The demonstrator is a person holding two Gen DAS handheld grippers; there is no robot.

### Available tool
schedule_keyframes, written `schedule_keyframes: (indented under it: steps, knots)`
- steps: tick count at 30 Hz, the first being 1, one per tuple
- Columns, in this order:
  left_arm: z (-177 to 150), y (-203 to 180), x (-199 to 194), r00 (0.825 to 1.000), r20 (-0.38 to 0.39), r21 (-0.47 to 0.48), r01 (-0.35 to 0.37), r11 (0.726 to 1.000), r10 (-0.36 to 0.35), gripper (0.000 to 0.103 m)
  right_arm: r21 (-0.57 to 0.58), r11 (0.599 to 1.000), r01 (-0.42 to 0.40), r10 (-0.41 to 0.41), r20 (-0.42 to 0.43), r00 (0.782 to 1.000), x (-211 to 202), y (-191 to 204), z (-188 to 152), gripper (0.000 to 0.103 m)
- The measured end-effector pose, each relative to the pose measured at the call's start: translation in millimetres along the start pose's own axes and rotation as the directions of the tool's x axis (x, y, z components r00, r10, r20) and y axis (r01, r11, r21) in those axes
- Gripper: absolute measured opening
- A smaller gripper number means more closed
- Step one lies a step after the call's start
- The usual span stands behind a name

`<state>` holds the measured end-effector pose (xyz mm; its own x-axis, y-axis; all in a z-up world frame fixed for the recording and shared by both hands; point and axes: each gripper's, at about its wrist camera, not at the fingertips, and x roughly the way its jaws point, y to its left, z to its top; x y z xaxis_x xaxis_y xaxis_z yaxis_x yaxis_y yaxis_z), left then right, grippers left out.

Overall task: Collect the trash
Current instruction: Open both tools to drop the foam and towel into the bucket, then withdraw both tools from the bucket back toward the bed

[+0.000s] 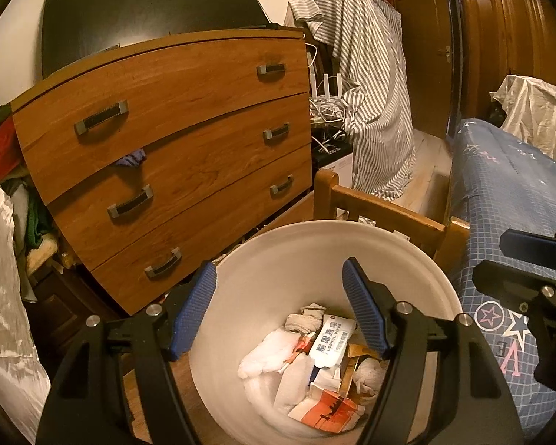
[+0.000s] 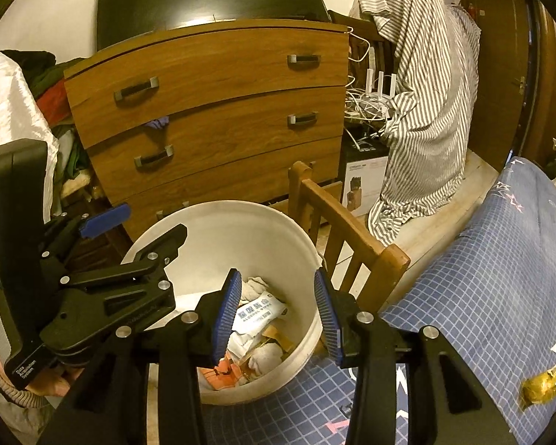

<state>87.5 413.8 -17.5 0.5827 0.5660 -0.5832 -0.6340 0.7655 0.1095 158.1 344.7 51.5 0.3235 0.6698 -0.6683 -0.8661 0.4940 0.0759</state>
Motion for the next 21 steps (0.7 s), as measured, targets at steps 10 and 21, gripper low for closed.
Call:
schedule_keyframes:
  steps: [10,21]
  knots:
    - [-6,-4,-20,0.999,0.025,-0.017,-0.027,1.000,0.027,0.068,-0.019,0.996,0.089,-0.086,0.130,0.988,-39,1,-7,0.042]
    - [-21,-42,-53,0.998,0.066,0.017,-0.003,1.000,0.002,0.073,0.027,0.987,0.155,-0.158,0.199,0.967,-90,-14,-46,0.043]
